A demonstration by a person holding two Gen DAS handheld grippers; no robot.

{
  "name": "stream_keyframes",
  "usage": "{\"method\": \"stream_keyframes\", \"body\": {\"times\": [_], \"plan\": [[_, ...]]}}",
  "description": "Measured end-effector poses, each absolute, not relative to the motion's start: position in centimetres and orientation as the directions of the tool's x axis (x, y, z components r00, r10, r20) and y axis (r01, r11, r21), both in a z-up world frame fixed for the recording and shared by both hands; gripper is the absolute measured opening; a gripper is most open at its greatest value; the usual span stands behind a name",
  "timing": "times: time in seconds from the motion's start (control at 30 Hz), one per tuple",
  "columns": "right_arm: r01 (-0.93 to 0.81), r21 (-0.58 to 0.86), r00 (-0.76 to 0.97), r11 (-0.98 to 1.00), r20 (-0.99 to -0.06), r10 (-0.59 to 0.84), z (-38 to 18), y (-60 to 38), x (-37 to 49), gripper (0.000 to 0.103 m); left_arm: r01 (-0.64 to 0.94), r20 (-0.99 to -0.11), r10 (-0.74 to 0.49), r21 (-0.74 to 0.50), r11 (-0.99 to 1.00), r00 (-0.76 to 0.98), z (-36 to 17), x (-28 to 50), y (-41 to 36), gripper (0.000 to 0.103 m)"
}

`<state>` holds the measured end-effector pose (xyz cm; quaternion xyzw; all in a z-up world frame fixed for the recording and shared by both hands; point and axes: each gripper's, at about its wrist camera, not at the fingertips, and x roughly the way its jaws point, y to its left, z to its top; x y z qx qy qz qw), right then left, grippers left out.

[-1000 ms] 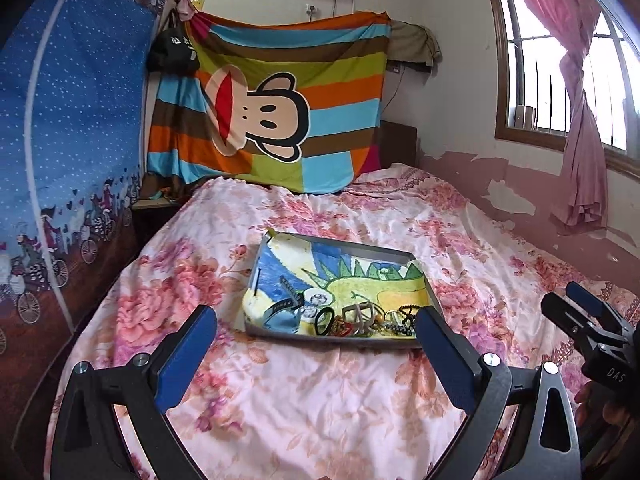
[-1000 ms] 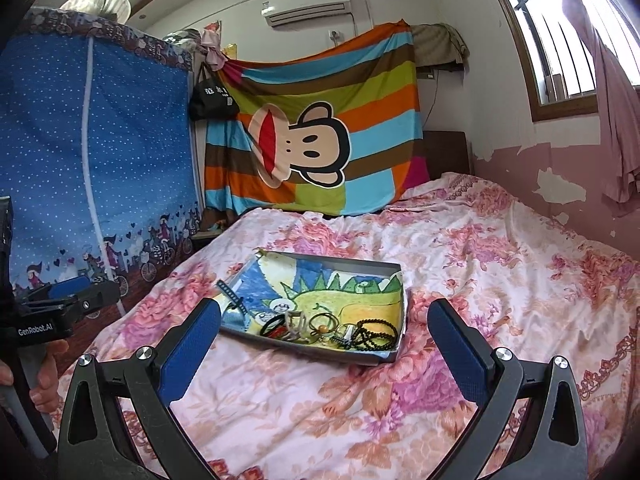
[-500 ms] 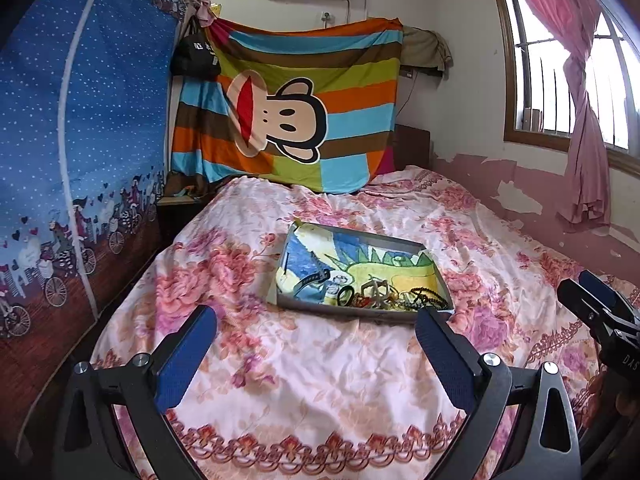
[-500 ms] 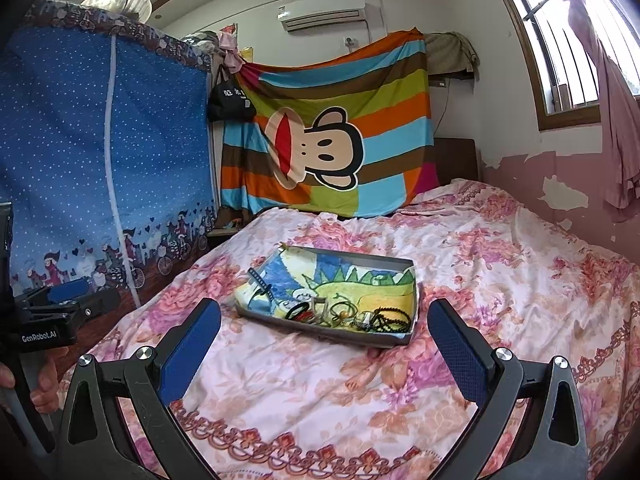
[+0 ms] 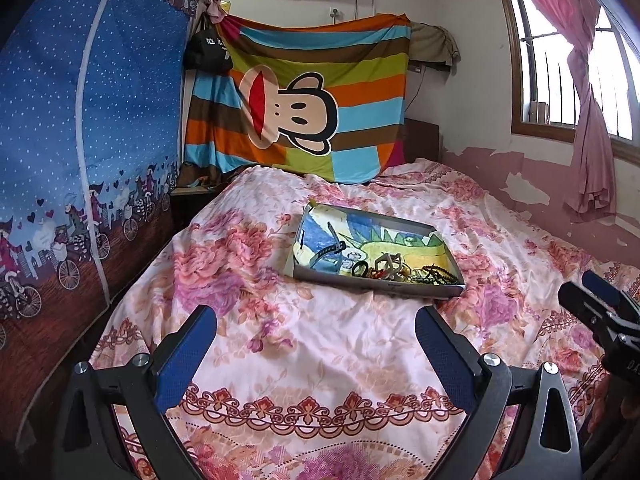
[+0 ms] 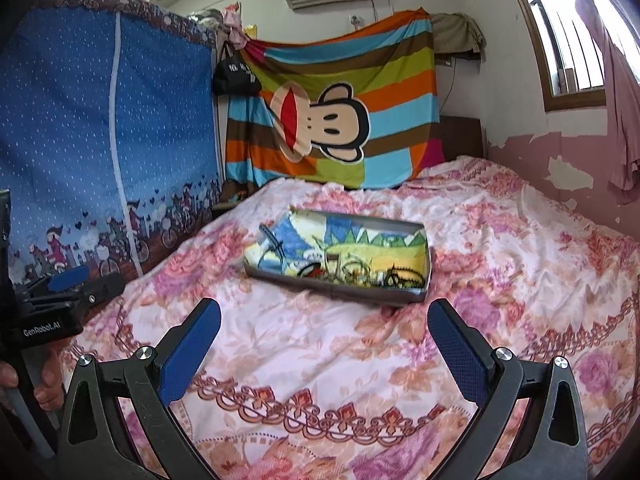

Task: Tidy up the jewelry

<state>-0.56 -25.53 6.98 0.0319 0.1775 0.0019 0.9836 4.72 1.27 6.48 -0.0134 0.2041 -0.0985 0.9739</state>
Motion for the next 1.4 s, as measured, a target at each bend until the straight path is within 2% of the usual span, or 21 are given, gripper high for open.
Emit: {"method": "stream_keyframes", "body": {"times": [0.4, 1.4], "plan": [[0.036, 0.067, 0.92, 0.997, -0.391, -0.007, 5.3, -25.9, 0.7, 0.102, 0.188, -0.424, -0.202, -0.074, 0.979, 0.883, 3.3, 5.9, 1.4, 0.1], [0.042, 0.071, 0.918, 0.997, -0.395, -0.01, 5.2, -26.1, 0.6, 0.102, 0.187, -0.425, -0.201, -0.074, 0.98, 0.883, 3.3, 5.9, 1.3, 0.1]]}}
